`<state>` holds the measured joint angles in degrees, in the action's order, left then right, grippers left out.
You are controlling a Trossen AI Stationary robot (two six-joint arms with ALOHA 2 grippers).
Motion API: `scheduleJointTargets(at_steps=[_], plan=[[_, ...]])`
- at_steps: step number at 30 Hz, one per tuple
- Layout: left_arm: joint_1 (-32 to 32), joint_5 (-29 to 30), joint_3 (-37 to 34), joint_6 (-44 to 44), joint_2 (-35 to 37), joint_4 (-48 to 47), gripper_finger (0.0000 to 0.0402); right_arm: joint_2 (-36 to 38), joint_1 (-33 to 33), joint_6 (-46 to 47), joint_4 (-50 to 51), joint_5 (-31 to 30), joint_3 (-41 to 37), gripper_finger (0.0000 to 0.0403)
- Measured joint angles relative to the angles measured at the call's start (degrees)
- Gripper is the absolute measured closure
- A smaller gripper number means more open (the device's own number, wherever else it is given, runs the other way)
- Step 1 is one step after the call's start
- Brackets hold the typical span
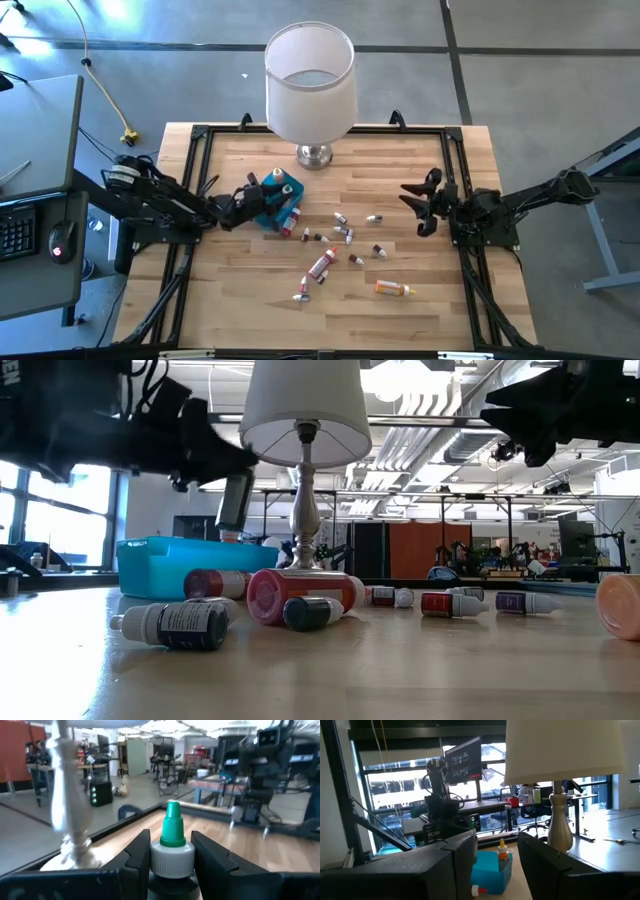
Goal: Pick & Place food coloring
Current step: Put the large green food coloring bottle into the blue bin
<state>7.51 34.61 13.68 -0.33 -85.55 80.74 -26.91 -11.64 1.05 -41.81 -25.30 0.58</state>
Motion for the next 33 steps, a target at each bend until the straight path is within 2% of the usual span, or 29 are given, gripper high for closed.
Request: scheduleJointTargets(at_steps=[5,10,15,19,22,25,29,33], plan=[[0.06,-12.14,5.41,-5.98,0.01,0.19,0.0296,-2.59,0.00,0.36,-0.07,2.88,0.02,0.0258],[0.02,-17.69,11.47,-8.37,0.01,-0.29,0.0295,-8.82,0.00,0.65,-0.54,3.70,2.79,0.0258],[0.02,-24.29,17.81,-8.63,0.01,-6.10,0.0295,-19.17,0.00,0.67,-0.94,4.63,8.46,0.0258],[0.02,-24.82,21.84,-7.41,0.06,-15.13,0.0295,-28.52,0.01,0.59,-2.38,4.41,14.20,0.0258],[0.02,-24.74,23.46,-5.54,0.06,-20.16,0.0295,-34.94,0.00,-0.01,-2.37,6.43,18.89,0.0258],[0.02,-24.81,23.91,-5.11,0.05,-20.85,0.0295,-41.04,0.00,-1.63,-2.38,7.73,23.72,0.0258],[0.02,-25.11,23.92,-3.93,0.06,-20.80,0.0295,-48.28,-0.02,-6.76,-1.73,6.11,29.82,0.0255],[0.02,-25.11,23.91,-3.92,0.06,-20.82,0.0295,-53.26,0.00,-7.73,-0.72,6.07,35.02,0.0245]])
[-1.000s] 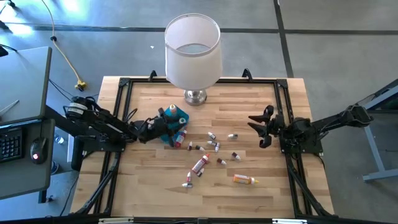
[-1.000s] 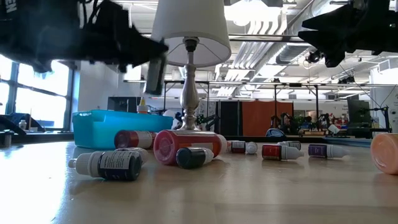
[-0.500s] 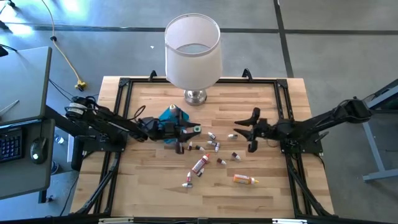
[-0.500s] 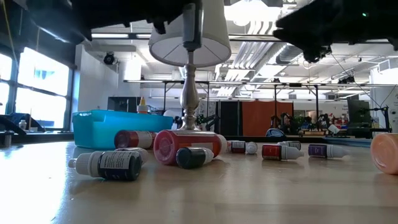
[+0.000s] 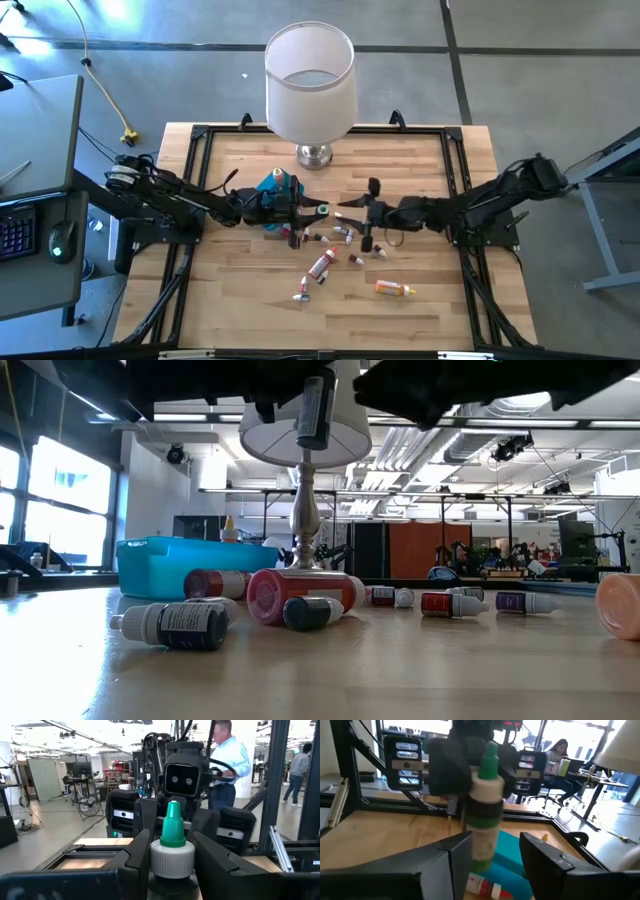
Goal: Pick & Place food coloring
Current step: Put the large green food coloring bottle into the blue bin
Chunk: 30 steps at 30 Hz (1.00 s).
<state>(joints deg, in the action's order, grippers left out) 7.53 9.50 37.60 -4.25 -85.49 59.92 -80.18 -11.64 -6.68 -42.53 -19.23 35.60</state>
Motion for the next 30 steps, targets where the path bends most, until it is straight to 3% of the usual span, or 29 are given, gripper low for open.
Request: scheduleJointTargets(at_steps=[12,30], plan=[[0.00,-0.08,0.01,-0.39,0.00,2.01,0.0295,-2.39,1.16,3.93,1.77,1.63,5.62,0.0240],[0.00,-0.35,0.01,-1.51,-0.02,4.87,0.0295,-2.39,3.37,5.43,1.74,6.71,5.74,0.0240]])
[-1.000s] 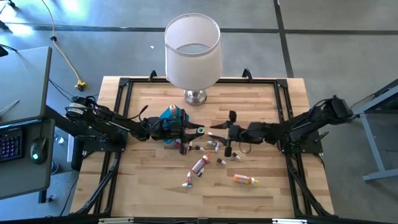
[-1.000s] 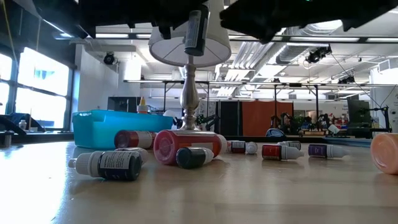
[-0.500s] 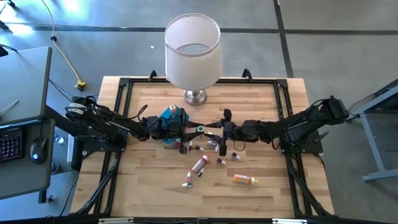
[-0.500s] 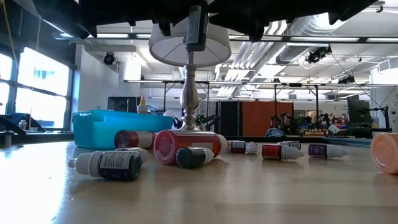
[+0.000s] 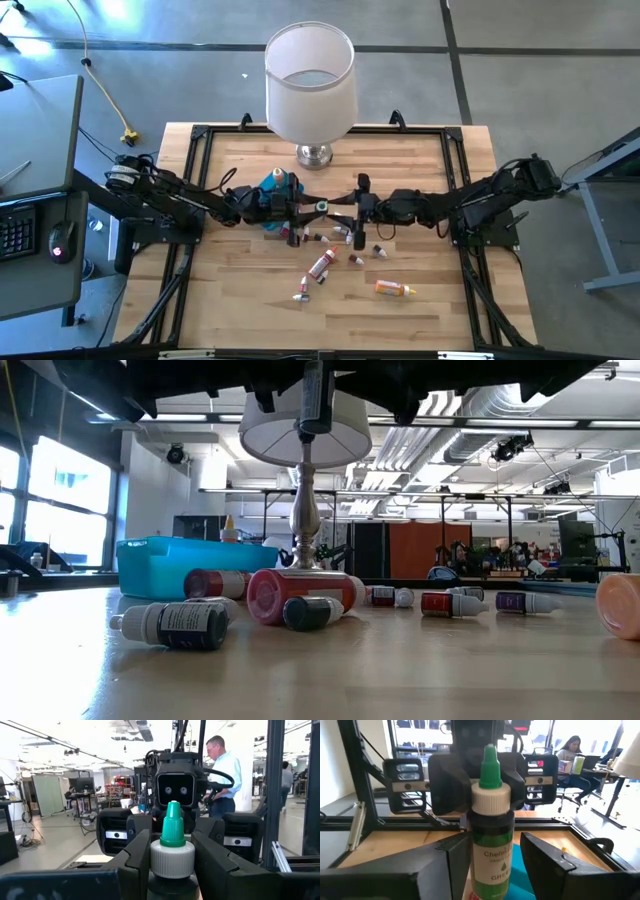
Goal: Pick & Place food coloring
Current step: Put the large green food coloring bottle into the blue bin
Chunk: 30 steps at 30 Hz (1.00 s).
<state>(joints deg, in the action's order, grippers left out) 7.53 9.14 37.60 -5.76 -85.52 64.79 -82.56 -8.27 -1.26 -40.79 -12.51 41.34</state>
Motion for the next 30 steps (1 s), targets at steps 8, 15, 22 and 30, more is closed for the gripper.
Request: scheduleJointTargets(at_steps=[8,15,22,30], plan=[[0.00,0.64,0.00,0.02,0.00,0.47,0.0295,0.00,0.40,1.25,-1.01,1.36,0.00,0.0240],[-0.02,0.88,0.41,0.02,0.00,0.91,0.0295,0.00,0.92,1.43,-1.99,2.58,0.00,0.0240],[0.00,1.35,5.21,-1.35,-3.97,0.33,0.0294,0.18,0.87,1.39,-2.66,3.27,-0.02,0.0239],[0.02,2.13,5.88,-1.31,-4.70,0.54,0.0294,0.07,0.93,0.93,-3.08,3.32,-0.02,0.0239]])
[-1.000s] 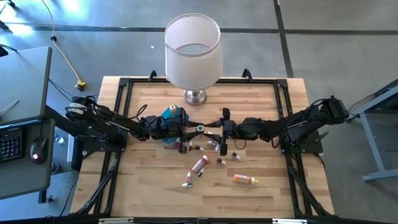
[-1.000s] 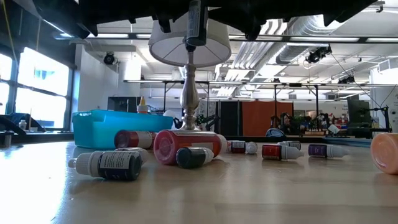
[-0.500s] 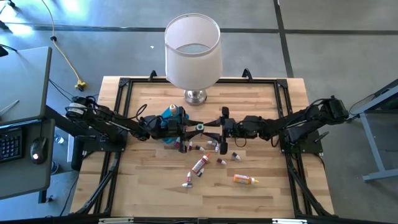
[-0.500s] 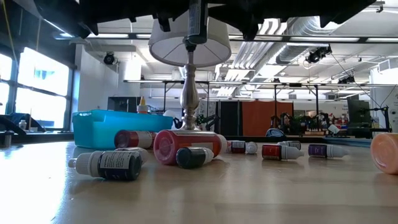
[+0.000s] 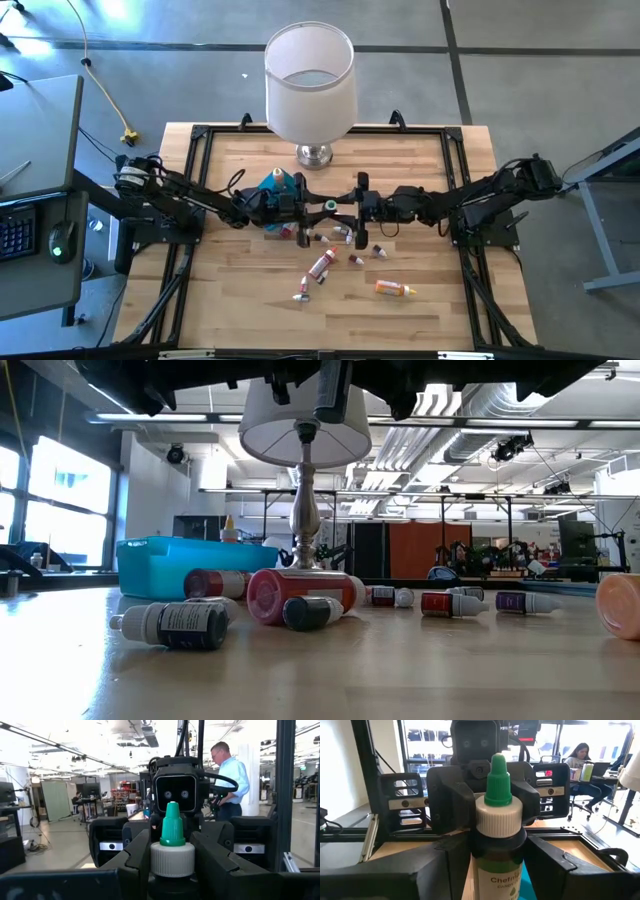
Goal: Pick & Place food coloring
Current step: Put the large green food coloring bottle into the blue bin
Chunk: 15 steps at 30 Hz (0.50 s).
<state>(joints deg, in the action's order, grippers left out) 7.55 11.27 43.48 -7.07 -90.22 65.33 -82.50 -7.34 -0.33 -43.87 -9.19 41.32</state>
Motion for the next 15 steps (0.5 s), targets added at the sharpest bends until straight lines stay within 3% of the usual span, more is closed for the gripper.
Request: scheduleJointTargets(at_steps=[15], plan=[[0.00,4.34,-0.04,1.31,-0.08,-3.11,0.0278,-0.09,0.11,0.06,3.49,-1.96,0.06,0.0251]])
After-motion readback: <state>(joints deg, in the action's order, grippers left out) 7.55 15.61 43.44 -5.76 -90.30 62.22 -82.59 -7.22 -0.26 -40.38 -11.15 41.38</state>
